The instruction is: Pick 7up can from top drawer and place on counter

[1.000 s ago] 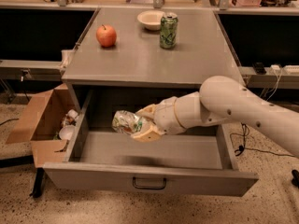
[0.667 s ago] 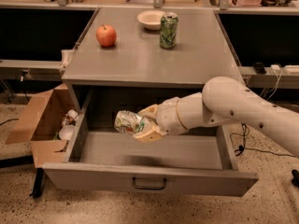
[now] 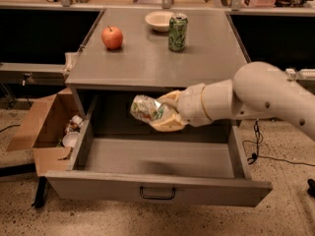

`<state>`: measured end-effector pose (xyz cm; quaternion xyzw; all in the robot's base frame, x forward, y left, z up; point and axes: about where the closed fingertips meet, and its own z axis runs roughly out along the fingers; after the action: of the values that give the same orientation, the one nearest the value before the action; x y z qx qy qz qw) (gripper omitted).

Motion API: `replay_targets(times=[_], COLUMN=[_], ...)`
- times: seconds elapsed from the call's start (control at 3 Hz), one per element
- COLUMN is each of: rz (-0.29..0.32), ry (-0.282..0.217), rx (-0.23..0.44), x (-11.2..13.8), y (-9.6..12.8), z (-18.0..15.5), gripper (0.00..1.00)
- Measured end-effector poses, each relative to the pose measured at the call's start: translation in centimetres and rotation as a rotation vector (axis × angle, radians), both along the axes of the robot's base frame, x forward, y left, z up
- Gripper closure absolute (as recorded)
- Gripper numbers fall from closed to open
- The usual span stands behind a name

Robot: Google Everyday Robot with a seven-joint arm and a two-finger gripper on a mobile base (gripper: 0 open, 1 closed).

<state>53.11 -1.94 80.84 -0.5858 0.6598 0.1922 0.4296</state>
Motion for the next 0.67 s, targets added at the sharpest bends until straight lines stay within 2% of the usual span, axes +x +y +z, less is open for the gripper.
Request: replay_targets(times=[0.33,0.67], rz=[-0.078,-0.16], ry=[-0.065,-0.084], rx=[-0.005,-0.013], x=[2.1,4.8], y=[-2.7,-5.5], z=[5.1,8.0], gripper=[1.0,1.0])
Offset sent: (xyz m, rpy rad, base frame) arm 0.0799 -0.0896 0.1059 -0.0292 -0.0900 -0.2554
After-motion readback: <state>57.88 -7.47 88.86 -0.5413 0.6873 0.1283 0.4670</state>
